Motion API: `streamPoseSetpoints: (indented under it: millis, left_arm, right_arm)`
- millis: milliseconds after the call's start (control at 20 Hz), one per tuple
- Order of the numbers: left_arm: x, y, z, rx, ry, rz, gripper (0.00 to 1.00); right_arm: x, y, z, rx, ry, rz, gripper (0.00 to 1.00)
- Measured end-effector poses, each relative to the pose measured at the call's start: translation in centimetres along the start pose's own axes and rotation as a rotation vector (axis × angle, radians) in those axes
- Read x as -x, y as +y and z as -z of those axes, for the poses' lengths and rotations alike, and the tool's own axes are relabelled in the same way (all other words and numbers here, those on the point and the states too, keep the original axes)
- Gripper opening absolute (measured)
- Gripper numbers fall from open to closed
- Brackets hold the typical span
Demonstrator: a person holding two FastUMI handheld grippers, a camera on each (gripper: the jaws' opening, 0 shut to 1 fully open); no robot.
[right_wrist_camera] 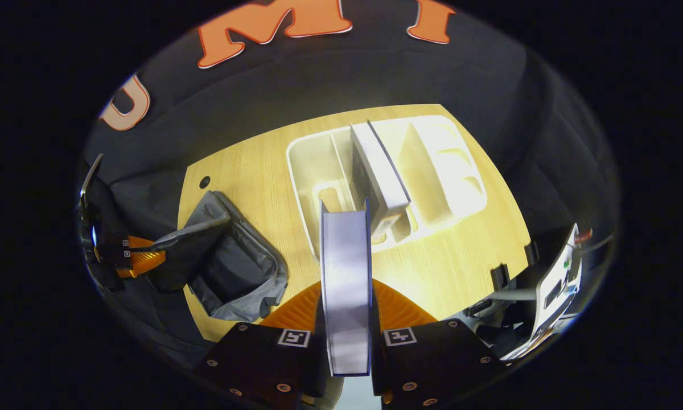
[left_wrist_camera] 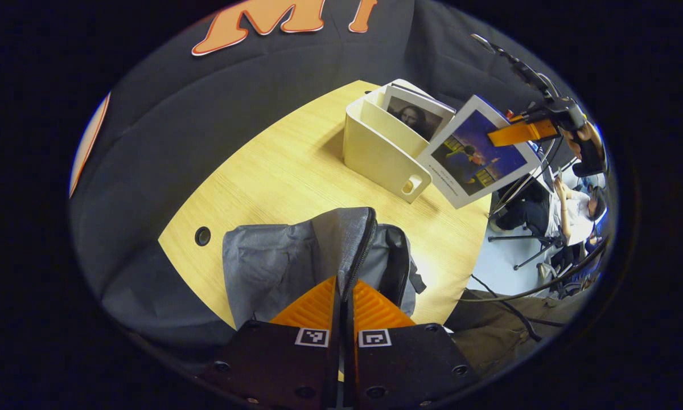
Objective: Open the schoolbag, grab two books from the bookshelf and put them into the schoolbag.
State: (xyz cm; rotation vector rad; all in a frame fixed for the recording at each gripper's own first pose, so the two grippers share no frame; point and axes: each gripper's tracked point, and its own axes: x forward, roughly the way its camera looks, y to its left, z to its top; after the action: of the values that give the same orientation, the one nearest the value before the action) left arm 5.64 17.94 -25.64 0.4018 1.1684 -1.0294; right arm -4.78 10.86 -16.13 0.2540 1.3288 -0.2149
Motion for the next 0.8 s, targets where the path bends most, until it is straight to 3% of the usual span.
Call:
streamPoseSetpoints:
  millis: [150, 450, 800]
  left_arm:
    - [0.0, -0.5, 0.3, -0.028, -0.006, 0.004, 0.05]
    - [0.3, -1.1, 1.0, -0.040, -0.025, 0.005, 0.05]
    - [0.8, -1.2, 0.9, -0.018, -0.069, -0.007, 0.05]
  right_arm:
    - [1.7, -0.6, 3.2, -0.101, -0.020, -0.021, 0.33]
    - [5.3, -0.1, 7.1, -0.308, -0.100, -0.139, 0.30]
    - [8.0, 3.1, 7.6, -0.475, -0.193, -0.358, 0.30]
